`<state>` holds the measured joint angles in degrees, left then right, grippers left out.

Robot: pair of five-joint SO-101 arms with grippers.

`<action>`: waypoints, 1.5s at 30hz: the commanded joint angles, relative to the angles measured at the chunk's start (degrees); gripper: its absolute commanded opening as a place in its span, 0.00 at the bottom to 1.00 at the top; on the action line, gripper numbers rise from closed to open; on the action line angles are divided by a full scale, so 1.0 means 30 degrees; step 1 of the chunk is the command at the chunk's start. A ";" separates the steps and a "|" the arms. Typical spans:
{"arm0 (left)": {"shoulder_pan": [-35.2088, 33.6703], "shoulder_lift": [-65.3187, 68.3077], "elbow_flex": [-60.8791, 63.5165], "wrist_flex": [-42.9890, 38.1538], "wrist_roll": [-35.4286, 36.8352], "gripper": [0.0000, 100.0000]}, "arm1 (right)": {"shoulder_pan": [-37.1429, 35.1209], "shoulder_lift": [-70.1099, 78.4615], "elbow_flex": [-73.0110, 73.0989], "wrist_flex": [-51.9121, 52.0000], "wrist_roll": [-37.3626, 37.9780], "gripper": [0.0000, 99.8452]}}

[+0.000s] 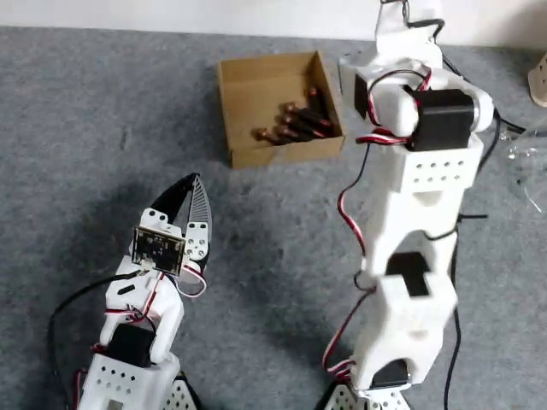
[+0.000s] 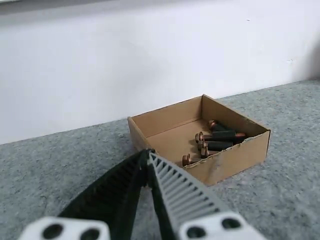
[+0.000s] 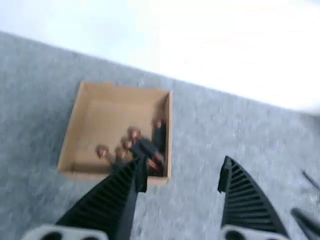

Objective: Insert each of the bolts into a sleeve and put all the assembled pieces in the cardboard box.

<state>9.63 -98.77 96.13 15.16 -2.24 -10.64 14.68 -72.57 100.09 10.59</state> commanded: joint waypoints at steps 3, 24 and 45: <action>0.0249 -0.0161 0.0454 0.0059 -0.0117 0.01 | 0.0132 -0.6022 0.6725 0.0308 -0.0645 0.21; 0.0278 -0.0161 0.0454 0.0410 -0.0117 0.01 | 0.0278 -2.7853 4.1744 -1.4813 0.1612 0.21; 0.0747 -0.0132 0.0454 0.0733 -0.0117 0.01 | 0.2330 -3.9487 5.6454 -1.7158 0.1612 0.21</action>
<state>10.68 -98.77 96.13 17.01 -2.42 -4.22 -103.65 93.49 53.05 14.73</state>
